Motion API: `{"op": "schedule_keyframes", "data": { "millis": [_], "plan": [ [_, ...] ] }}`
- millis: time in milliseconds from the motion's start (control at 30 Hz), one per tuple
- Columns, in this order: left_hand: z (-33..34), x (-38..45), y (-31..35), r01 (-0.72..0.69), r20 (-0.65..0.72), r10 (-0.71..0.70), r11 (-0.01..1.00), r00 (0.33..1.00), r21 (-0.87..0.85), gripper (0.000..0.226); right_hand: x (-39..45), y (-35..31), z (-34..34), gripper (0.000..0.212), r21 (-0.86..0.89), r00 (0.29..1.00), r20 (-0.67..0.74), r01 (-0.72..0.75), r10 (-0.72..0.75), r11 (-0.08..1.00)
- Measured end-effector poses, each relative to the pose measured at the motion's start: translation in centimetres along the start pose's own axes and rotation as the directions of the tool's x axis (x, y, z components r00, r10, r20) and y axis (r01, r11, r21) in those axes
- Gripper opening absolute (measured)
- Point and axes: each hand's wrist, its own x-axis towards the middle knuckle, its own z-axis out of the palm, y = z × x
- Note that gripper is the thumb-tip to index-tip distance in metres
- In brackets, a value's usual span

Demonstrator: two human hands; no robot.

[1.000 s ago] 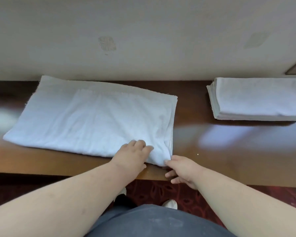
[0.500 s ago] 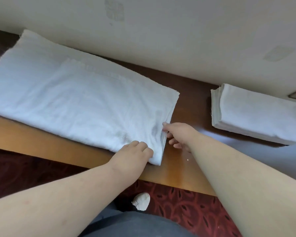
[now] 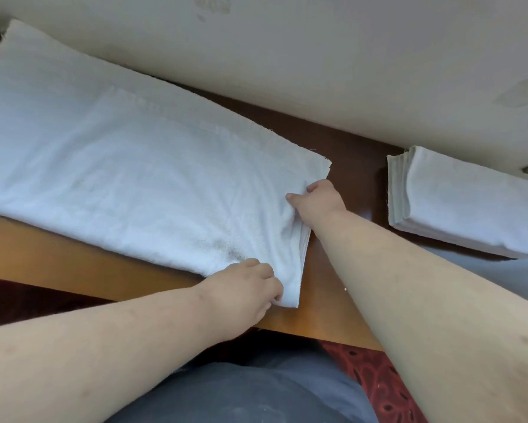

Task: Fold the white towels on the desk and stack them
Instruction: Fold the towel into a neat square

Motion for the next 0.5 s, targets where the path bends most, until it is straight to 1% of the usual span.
{"op": "schedule_keyframes", "data": {
  "millis": [67,100,133,167,200,233,267,300,333,367,400,433,467,500],
  "plan": [
    [0.5,0.4,0.6,0.100,-0.108,-0.102,0.995,0.989,-0.023,0.035,0.2,0.1,0.3,0.066,0.085,0.998,-0.042,-0.034,0.038,0.996],
    [0.6,0.8,1.2,0.167,-0.148,-0.169,0.986,0.975,-0.024,0.044,0.4,0.1,0.1,0.069,0.166,0.995,-0.033,-0.089,0.096,0.982],
    [0.8,1.3,1.9,0.244,-0.171,-0.242,0.970,0.955,-0.010,0.053,0.3,0.3,-0.1,0.069,0.234,0.990,0.007,-0.142,0.144,0.962],
    [1.1,1.9,2.7,0.333,-0.179,-0.326,0.943,0.928,0.008,0.061,0.2,0.7,-0.1,0.065,0.235,0.982,0.070,-0.186,0.174,0.954],
    [1.4,2.8,3.4,0.421,-0.181,-0.408,0.907,0.895,0.037,0.067,0.3,1.1,-0.2,0.056,0.176,0.973,0.143,-0.206,0.183,0.963],
    [1.3,3.7,4.0,0.490,-0.166,-0.474,0.868,0.865,0.077,0.069,0.2,1.2,-0.4,0.047,0.075,0.968,0.199,-0.174,0.156,0.982],
    [1.4,4.6,4.6,0.537,-0.151,-0.521,0.838,0.840,0.098,0.067,0.4,1.4,-0.7,0.039,-0.022,0.961,0.244,-0.130,0.132,0.991],
    [1.6,5.2,5.1,0.571,-0.141,-0.557,0.814,0.819,0.102,0.061,0.6,1.5,-0.9,0.034,-0.076,0.954,0.278,-0.095,0.113,0.993],
    [1.6,5.7,5.4,0.595,-0.148,-0.580,0.798,0.801,0.095,0.052,0.7,1.3,-1.2,0.028,-0.078,0.947,0.308,-0.065,0.086,0.995],
    [1.6,6.0,5.6,0.609,-0.168,-0.592,0.789,0.788,0.075,0.041,0.8,1.1,-1.5,0.022,-0.042,0.948,0.312,-0.044,0.055,0.998],
    [1.5,6.1,5.6,0.614,-0.187,-0.598,0.789,0.779,0.033,0.032,1.0,0.9,-1.8,0.016,0.021,0.959,0.278,-0.053,0.045,0.998],
    [1.4,6.1,5.7,0.614,-0.200,-0.606,0.789,0.770,-0.028,0.028,1.3,0.8,-2.0,0.010,0.104,0.970,0.234,-0.083,0.057,0.991],
    [1.3,5.9,5.7,0.611,-0.197,-0.614,0.787,0.764,-0.084,0.029,1.4,0.9,-2.2,0.013,0.178,0.977,0.203,-0.102,0.065,0.979],
    [1.4,5.5,5.8,0.606,-0.199,-0.621,0.783,0.758,-0.137,0.031,1.6,0.9,-2.2,0.021,0.241,0.978,0.196,-0.116,0.069,0.964]
  ]
}}
